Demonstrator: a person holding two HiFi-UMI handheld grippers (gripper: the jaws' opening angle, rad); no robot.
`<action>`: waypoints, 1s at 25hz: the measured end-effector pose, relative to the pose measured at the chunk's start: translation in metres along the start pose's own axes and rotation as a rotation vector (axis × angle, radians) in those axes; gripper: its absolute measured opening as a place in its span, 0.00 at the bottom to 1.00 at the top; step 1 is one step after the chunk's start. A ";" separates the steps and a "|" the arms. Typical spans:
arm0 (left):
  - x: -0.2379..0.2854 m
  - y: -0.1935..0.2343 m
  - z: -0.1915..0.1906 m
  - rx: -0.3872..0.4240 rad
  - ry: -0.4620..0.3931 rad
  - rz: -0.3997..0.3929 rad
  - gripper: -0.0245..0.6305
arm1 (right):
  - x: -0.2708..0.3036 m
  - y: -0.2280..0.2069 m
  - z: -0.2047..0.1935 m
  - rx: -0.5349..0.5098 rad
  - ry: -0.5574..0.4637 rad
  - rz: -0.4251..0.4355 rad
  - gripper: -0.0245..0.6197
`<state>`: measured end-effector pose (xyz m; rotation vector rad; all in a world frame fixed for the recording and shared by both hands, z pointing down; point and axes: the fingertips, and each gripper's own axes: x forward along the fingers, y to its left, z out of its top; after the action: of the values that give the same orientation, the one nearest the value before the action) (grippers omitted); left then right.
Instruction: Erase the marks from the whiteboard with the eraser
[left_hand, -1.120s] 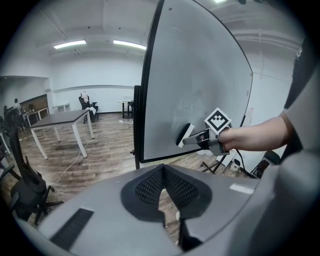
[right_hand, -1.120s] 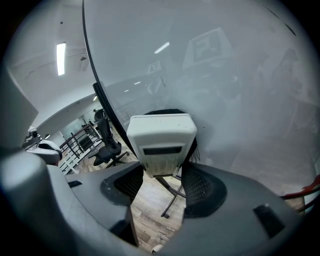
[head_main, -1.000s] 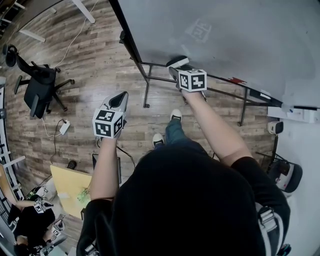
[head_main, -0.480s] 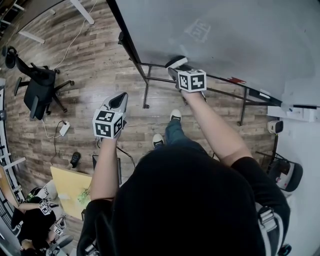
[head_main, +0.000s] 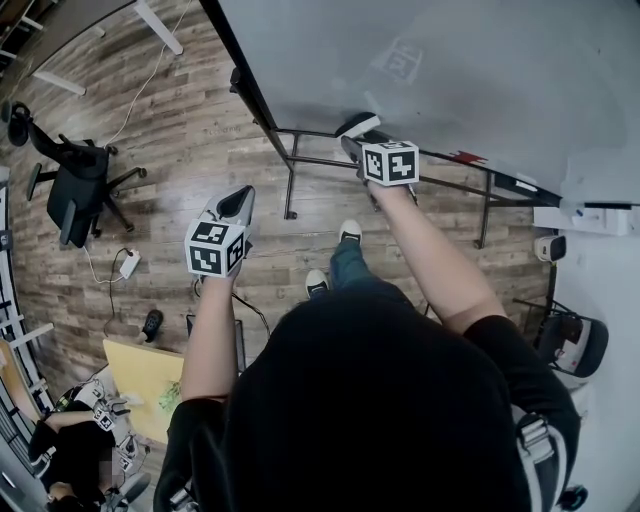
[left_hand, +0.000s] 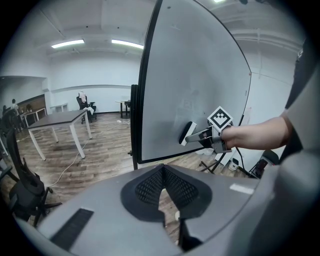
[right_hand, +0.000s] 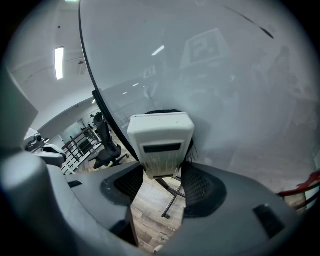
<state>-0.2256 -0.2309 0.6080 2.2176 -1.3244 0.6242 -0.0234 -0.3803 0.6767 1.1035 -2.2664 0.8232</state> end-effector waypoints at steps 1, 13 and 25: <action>0.000 0.000 0.000 0.001 0.000 -0.002 0.05 | -0.003 -0.003 -0.001 0.003 -0.002 -0.003 0.40; 0.010 -0.006 0.008 0.024 0.009 -0.029 0.05 | -0.036 -0.054 -0.011 0.043 -0.014 -0.073 0.40; 0.026 -0.026 0.016 0.059 0.024 -0.062 0.05 | -0.065 -0.096 -0.019 0.087 -0.039 -0.122 0.40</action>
<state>-0.1891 -0.2474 0.6071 2.2813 -1.2357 0.6730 0.0940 -0.3806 0.6777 1.2947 -2.1876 0.8644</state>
